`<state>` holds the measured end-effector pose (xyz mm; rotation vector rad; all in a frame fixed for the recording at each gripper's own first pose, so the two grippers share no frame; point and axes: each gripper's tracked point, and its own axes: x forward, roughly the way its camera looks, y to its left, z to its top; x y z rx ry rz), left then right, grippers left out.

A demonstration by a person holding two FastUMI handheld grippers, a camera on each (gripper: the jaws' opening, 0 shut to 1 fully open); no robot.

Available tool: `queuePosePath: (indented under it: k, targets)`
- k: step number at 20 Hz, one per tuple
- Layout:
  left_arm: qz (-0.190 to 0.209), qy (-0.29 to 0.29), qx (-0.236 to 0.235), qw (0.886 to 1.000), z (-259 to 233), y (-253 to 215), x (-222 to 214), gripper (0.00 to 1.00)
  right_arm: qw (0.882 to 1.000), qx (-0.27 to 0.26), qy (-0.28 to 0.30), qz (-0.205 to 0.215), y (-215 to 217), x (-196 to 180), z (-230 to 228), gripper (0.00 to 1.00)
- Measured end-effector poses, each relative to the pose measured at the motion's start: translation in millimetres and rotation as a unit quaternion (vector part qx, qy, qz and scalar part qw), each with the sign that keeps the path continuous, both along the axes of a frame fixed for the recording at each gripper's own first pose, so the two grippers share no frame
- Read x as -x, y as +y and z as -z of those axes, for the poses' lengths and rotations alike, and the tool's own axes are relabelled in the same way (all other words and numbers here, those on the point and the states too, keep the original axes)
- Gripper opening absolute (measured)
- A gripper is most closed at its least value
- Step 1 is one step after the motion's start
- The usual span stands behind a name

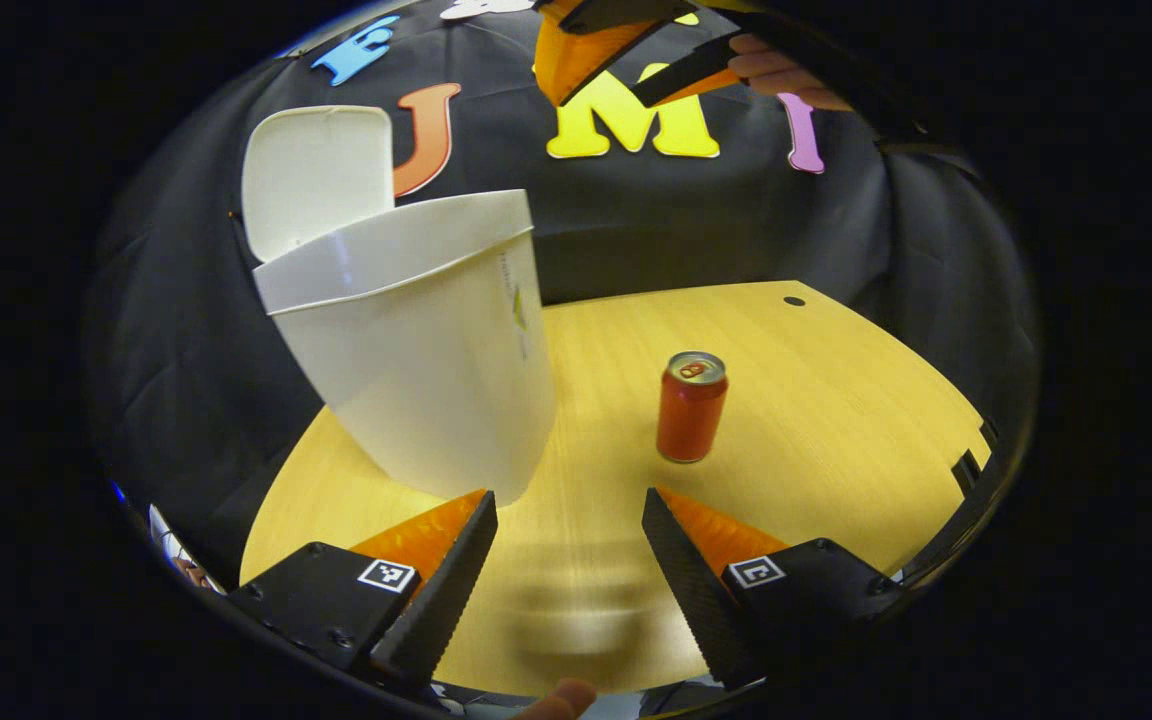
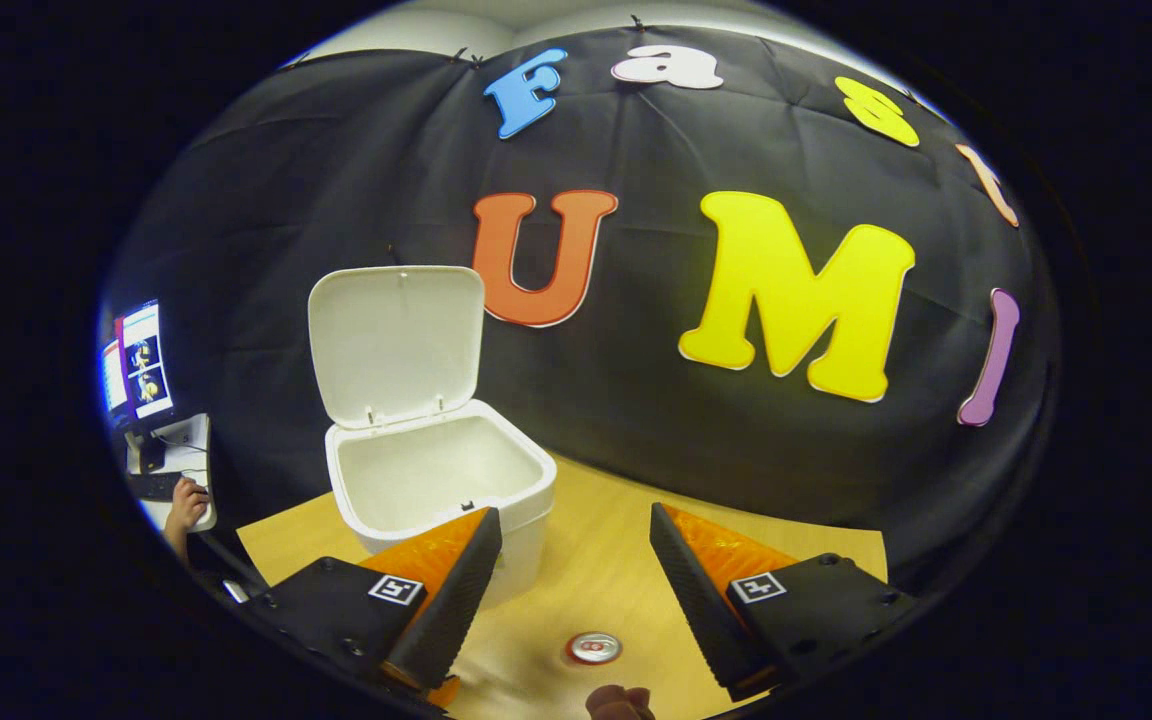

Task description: Press the lid of the desktop garbage bin to open it, pick up the crumpled paper on the desktop and throw it into the bin, then pick up the pop can on the desktop and drop it into the bin, and finally close the garbage bin lid.

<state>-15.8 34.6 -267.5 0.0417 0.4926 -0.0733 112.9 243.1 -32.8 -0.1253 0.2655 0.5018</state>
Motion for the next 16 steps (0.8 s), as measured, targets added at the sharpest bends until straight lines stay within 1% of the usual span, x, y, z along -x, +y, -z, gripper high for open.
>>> queuePosePath:
  k: [2, 5, 9, 11, 16]
  targets:
    - [0.018, -0.003, -0.005, 1.000, 4.8, -22.4, -9.4, 0.97, 1.000, -0.009, 0.002, 0.021, -26.2, 5.4, -3.0, 0.95]
    - [0.034, -0.001, -0.006, 0.999, 15.3, -52.5, -24.1, 0.97, 0.998, -0.028, 0.001, 0.056, -64.7, 12.1, -11.2, 0.95]
    - [0.037, -0.002, -0.003, 0.999, 27.7, -78.1, -50.7, 0.97, 0.994, -0.046, -0.004, 0.098, -110.1, 17.7, -16.7, 0.95]
    - [0.032, -0.005, -0.005, 0.999, 33.0, -84.8, -65.5, 0.97, 0.993, -0.053, 0.001, 0.108, -126.3, 18.9, -13.0, 0.95]
    - [0.016, 0.006, -0.002, 1.000, 48.1, -96.3, -92.0, 0.98, 0.993, -0.030, 0.021, 0.111, -150.9, 8.6, 11.3, 0.95]
